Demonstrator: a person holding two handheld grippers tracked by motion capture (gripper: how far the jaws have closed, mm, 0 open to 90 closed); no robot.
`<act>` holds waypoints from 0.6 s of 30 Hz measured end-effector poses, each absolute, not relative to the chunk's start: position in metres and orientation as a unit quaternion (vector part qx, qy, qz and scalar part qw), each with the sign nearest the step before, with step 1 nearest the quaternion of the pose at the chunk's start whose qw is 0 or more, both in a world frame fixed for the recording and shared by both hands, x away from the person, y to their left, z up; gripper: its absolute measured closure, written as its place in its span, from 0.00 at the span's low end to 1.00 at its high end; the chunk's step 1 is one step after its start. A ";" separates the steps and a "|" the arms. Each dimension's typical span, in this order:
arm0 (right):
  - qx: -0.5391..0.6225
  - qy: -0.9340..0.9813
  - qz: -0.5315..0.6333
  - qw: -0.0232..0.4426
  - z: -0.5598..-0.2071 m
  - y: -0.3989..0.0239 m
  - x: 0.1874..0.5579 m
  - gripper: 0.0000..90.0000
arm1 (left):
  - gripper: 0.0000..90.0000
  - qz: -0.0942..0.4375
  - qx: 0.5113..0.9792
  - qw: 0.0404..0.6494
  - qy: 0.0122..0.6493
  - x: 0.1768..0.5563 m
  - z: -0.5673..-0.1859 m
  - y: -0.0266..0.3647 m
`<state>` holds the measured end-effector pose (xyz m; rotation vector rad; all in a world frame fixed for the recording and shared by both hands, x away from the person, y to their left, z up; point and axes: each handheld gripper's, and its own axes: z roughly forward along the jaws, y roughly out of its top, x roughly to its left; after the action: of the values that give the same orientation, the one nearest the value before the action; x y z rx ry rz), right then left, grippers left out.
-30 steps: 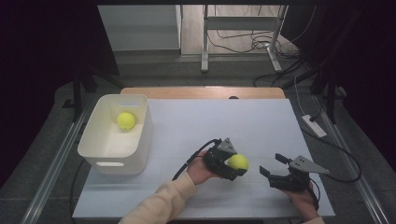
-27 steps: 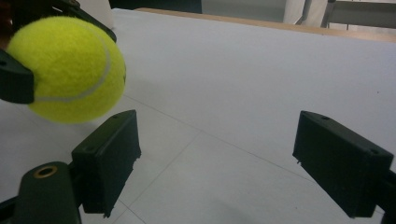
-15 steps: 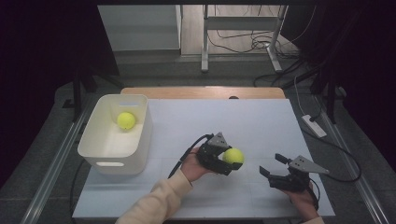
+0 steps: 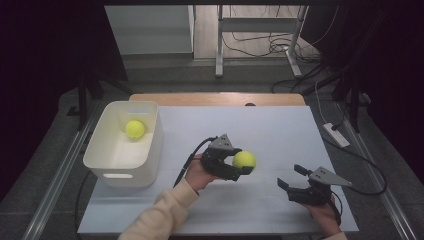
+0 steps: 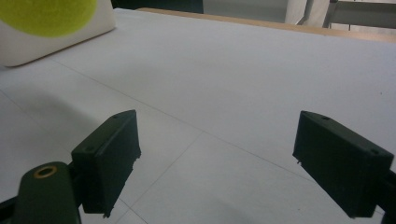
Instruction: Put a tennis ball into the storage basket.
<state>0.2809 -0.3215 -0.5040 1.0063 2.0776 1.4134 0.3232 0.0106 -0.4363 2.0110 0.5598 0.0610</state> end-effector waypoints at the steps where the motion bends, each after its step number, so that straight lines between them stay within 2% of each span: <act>1: 0.363 0.749 0.510 0.216 -0.504 -0.321 0.281 0.16 | 0.30 0.027 0.832 0.503 0.233 0.323 -0.436 0.012; 18: 0.364 0.750 0.509 0.216 -0.504 -0.321 0.281 0.16 | 0.30 0.053 0.816 0.519 0.248 0.323 -0.418 0.035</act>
<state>0.2807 -0.3215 -0.5040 1.0089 2.0787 1.4101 0.3230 0.0350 -0.4176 1.9572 0.5938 0.1271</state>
